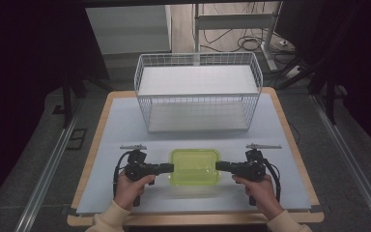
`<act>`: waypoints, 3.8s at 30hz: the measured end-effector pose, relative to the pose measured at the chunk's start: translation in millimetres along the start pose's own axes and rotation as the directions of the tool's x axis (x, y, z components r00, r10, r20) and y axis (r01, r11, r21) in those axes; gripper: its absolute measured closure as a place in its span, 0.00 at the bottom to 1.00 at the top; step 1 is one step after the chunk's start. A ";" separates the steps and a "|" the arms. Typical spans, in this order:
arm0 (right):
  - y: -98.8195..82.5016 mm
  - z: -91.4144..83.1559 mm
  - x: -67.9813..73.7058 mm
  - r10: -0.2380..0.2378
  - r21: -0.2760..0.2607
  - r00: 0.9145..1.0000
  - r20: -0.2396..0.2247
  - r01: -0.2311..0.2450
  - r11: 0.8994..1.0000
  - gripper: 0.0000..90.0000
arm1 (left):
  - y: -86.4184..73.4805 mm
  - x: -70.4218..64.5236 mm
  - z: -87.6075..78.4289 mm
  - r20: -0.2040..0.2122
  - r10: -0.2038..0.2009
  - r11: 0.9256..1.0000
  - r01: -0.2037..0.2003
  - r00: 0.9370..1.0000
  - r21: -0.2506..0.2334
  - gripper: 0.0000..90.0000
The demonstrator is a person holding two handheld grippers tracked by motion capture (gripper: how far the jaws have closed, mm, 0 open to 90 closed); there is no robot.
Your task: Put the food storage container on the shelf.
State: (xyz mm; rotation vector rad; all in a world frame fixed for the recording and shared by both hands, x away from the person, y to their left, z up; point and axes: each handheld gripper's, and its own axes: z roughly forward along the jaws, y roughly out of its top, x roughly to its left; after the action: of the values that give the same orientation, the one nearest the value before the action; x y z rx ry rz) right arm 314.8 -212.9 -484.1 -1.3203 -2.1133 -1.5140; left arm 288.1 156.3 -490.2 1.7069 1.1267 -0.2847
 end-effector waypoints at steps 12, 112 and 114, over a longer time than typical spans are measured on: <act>13.6 -7.0 7.8 -0.029 -0.026 1.000 -0.009 0.029 0.999 0.91 | 14.4 -11.2 -7.6 -0.005 0.034 0.999 -0.034 0.999 -0.032 0.91; 180.7 -25.6 58.2 -0.185 -0.129 0.978 0.097 0.196 0.972 0.90 | 174.6 -38.1 -42.6 -0.070 0.139 0.978 -0.148 0.988 -0.149 0.91; 183.2 -25.3 58.2 -0.185 -0.130 0.978 0.097 0.197 0.972 0.90 | 180.6 -38.6 -42.9 -0.084 0.143 0.977 -0.155 0.986 -0.148 0.91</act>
State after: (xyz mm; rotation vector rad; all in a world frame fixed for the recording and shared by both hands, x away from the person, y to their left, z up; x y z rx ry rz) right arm 414.1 -191.8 -318.8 -1.2776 -2.2814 -1.7399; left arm 396.1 164.9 -334.6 1.6643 1.0390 -0.0403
